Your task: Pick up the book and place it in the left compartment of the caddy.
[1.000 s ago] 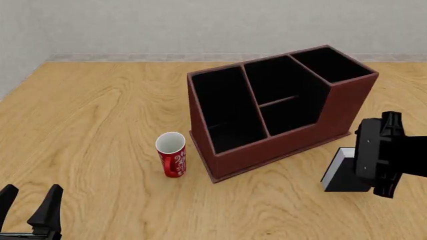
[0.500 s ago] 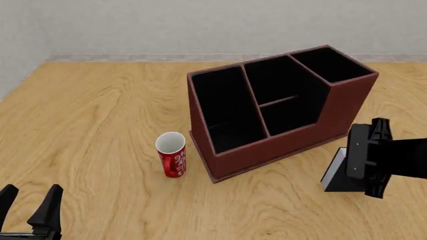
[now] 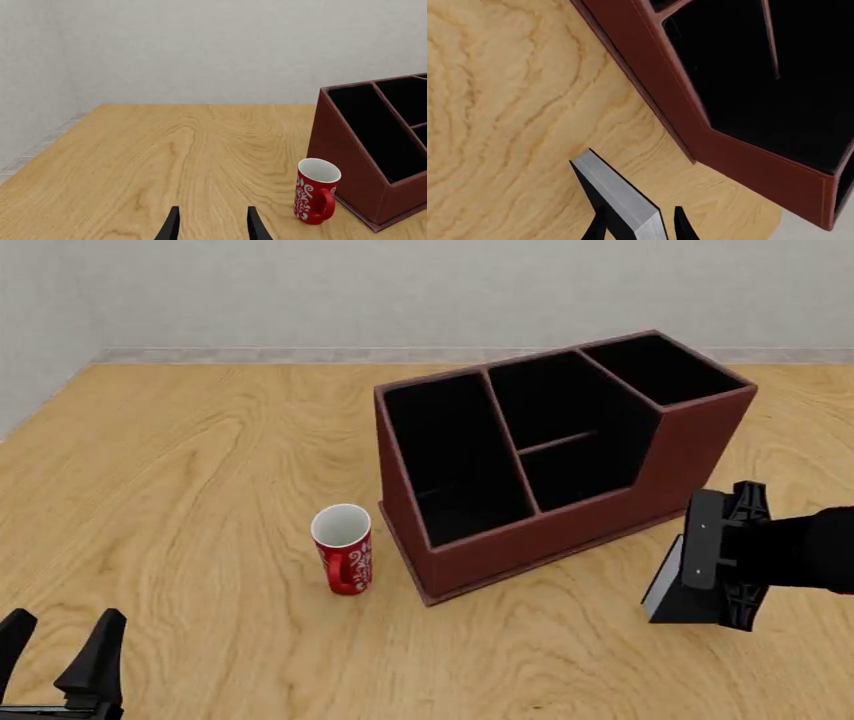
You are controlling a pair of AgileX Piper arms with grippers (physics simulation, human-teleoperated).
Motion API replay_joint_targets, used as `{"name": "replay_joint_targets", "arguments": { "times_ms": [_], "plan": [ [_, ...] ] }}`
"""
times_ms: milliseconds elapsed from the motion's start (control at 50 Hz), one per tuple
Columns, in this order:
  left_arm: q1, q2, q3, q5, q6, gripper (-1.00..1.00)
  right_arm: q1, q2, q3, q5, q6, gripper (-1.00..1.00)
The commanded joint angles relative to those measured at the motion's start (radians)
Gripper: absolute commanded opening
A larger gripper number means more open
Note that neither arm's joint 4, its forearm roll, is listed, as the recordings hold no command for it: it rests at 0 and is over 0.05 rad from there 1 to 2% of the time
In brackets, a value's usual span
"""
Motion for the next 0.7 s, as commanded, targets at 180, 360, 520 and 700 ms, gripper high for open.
{"name": "replay_joint_targets", "arguments": {
  "times_ms": [180,360,520,700],
  "plan": [
    [0.000,0.000,0.000,0.000,0.000,1.00,0.020,0.038,0.021,-0.012,0.041,1.00],
    [0.000,0.000,0.000,0.000,0.000,1.00,0.026,0.019,0.027,0.016,0.055,-1.00],
    [0.000,0.000,0.000,0.000,0.000,1.00,0.027,0.001,0.038,0.031,0.051,-1.00],
    [0.000,0.000,0.000,0.000,0.000,1.00,0.032,-0.055,0.045,0.080,0.046,-1.00]
  ]
}}
